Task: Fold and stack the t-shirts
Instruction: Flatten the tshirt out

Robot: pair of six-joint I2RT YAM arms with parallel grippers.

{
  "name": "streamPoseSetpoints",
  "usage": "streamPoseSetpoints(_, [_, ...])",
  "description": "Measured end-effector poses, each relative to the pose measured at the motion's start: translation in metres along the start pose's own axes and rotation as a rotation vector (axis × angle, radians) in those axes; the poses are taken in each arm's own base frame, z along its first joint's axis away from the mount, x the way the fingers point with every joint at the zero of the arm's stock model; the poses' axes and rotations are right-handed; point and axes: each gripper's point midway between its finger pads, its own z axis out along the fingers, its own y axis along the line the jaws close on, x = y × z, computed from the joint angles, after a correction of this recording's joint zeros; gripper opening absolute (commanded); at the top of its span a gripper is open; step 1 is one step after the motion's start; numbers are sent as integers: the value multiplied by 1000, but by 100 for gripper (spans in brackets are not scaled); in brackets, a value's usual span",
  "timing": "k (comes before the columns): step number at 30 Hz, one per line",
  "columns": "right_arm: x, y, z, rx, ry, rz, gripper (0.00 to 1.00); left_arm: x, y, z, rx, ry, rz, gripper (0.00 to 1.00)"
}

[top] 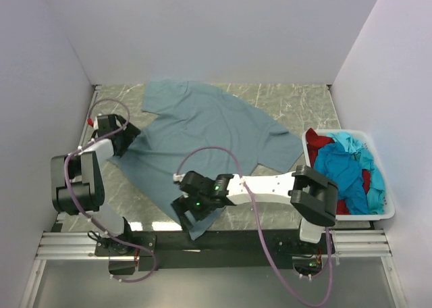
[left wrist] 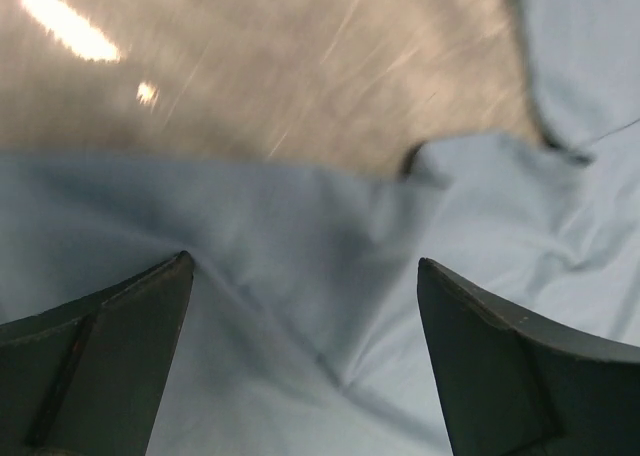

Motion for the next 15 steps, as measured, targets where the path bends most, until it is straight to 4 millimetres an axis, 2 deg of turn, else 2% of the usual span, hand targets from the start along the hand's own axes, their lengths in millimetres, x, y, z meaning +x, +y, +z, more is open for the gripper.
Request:
streamPoseSetpoints(2, [-11, 25, -3, -38, -26, -69, 95, -14, -12, 2, 21, -14, 34, 100])
streamPoseSetpoints(4, [-28, 33, -13, -46, -75, -89, 95, -30, -26, -3, 55, -43, 60, 99])
streamPoseSetpoints(6, [-48, 26, -26, -40, -135, -66, 95, -43, -40, -16, 96, -79, 74, 99])
streamPoseSetpoints(7, [-61, 16, -35, -30, -168, -38, 95, -45, -44, -23, 112, -85, 74, 99])
streamPoseSetpoints(9, [-93, -17, -57, 9, -256, 42, 96, -46, -54, -44, 172, -107, 71, 99])
streamPoseSetpoints(11, [-126, -70, -82, 93, -352, 140, 97, -32, -58, -70, 239, -108, 63, 99])
streamPoseSetpoints(13, [-151, -131, -109, 221, -431, 249, 98, -5, -61, -93, 299, -91, 68, 99])
streamPoseSetpoints(15, [-169, -196, -138, 360, -493, 354, 99, 29, -66, -109, 352, -50, 87, 100])
